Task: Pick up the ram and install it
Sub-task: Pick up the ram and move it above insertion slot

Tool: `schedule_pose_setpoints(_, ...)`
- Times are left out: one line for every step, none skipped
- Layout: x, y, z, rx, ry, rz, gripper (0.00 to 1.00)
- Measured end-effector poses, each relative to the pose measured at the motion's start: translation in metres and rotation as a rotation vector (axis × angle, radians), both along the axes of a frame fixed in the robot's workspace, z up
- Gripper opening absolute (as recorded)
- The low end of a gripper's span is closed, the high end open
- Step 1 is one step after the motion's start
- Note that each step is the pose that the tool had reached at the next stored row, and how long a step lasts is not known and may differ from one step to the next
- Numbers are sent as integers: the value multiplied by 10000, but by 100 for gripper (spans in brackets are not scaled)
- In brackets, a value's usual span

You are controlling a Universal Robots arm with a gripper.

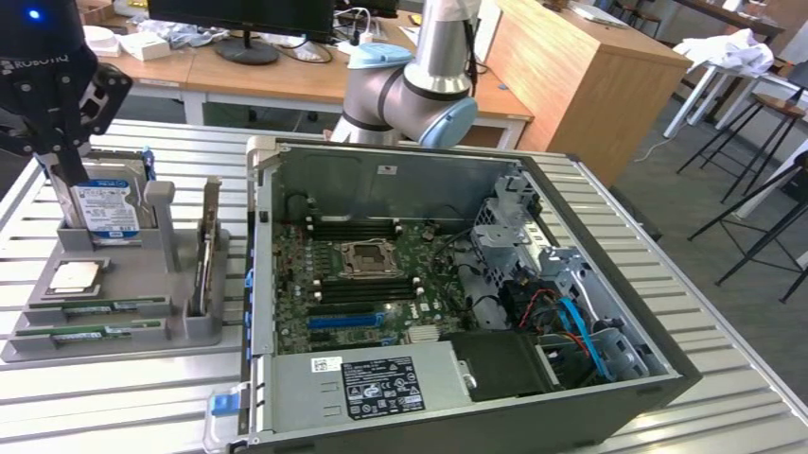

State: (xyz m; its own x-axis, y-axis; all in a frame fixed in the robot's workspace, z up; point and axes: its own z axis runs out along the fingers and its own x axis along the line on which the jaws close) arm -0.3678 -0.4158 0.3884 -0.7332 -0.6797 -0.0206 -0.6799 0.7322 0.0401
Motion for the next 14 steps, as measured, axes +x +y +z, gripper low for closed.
schedule_pose_setpoints(0, 0, 0, 0, 1, 142, 10)
schedule_pose_setpoints(0, 0, 0, -1, 0, 284, 10)
schedule_pose_setpoints(0, 0, 0, -1, 0, 426, 10)
schedule_pose_setpoints(0, 0, -1, -2, -1, 569, 10)
schedule_pose_setpoints(0, 0, 0, -3, 0, 714, 10)
schedule_pose_setpoints(0, 0, -1, -3, 0, 873, 10)
schedule_pose_setpoints(0, 0, 0, -4, 0, 1024, 10)
schedule_pose_setpoints(0, 0, 0, -4, 0, 1172, 10)
schedule_pose_setpoints(0, 0, -1, -5, 0, 1317, 10)
schedule_pose_setpoints(0, 0, -1, -4, 0, 1465, 10)
schedule_pose_setpoints(0, 0, -1, -5, 0, 1603, 10)
schedule_pose_setpoints(0, 0, -1, -6, 0, 1761, 10)
schedule_pose_setpoints(0, 0, -1, -6, 0, 1901, 10)
schedule_pose_setpoints(0, 0, -1, -6, 0, 2036, 10)
